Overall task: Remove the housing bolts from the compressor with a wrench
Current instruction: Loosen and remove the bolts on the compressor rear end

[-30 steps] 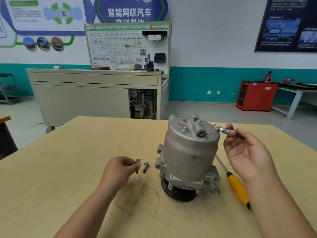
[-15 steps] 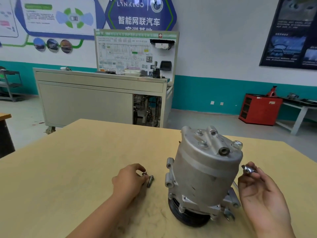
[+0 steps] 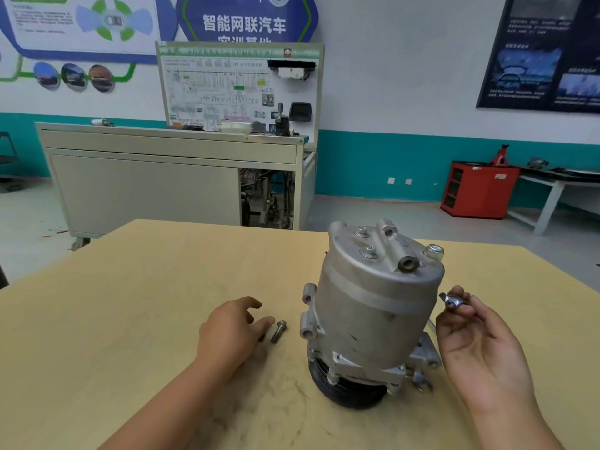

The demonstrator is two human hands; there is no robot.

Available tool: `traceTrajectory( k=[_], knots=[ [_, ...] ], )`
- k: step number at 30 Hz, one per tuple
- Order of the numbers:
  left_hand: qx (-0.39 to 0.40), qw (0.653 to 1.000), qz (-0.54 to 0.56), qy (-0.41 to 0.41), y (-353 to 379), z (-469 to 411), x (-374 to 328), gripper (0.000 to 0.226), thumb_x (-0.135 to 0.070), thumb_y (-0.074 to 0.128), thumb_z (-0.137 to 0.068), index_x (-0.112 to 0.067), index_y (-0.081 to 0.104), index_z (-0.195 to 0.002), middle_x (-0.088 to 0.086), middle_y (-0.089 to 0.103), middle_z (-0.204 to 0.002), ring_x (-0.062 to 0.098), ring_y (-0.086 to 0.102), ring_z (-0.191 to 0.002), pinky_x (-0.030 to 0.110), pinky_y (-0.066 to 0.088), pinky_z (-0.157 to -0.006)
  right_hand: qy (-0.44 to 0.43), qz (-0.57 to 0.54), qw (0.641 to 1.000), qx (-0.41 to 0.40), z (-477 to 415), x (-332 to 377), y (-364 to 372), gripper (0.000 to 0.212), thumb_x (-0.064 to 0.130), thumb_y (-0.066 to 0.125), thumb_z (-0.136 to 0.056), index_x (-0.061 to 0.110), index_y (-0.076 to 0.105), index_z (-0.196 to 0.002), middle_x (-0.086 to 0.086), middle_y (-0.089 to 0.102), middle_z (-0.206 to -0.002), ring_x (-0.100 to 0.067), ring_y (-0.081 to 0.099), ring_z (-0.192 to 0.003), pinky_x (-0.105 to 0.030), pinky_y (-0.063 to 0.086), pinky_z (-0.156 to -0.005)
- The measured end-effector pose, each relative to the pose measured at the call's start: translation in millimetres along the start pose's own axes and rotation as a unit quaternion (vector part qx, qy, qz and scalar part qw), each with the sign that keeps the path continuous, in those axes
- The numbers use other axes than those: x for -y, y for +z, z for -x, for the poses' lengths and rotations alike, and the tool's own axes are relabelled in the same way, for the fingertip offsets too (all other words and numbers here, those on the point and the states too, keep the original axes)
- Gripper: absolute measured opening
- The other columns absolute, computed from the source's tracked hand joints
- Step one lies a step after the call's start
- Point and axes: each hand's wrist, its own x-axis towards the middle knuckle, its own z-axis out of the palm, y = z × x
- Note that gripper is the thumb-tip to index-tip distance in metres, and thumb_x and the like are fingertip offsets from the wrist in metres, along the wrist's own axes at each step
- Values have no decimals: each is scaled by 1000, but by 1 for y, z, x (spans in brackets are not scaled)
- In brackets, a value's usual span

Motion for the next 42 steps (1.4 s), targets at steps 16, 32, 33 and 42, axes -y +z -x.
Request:
traceTrajectory(
  k=[16,32,33,42],
  knots=[
    [-2,998,-63,25,19,-5,-6,33,-26,59,-89,-21,61,-121,-2,44,-98,20,58,-95,23,32,-68,-3,-6,1000,5,4,0,4,5,9,47,-83,8,52,-81,-3,65,-67,-2,54,-46,-11,45,-46],
    [135,894,335,265,-67,6,-109,79,-77,71,-50,-64,43,-123,-24,48,-134,-8,49,-118,23,44,-92,24,-38,997,66,9,4,5,47,4,89,-40,6,59,-76,-5,63,-69,-6,55,-47,-14,47,-47],
    [190,886,320,277,-69,6,-114,90,-78,74,-43,-65,41,-126,-27,39,-142,-5,42,-128,28,42,-99,24,-38,997,67,9,4,5,42,3,87,-42,6,60,-74,-5,62,-70,-6,54,-47,-14,47,-47],
    [136,902,300,278,-57,20,-126,65,-64,78,-40,-49,63,-102,-30,37,-131,-10,42,-122,16,47,-89,7,-67,995,72,5,12,8,10,15,66,-67,10,63,-60,-4,61,-72,-9,58,-54,-18,50,-51]
  ],
)
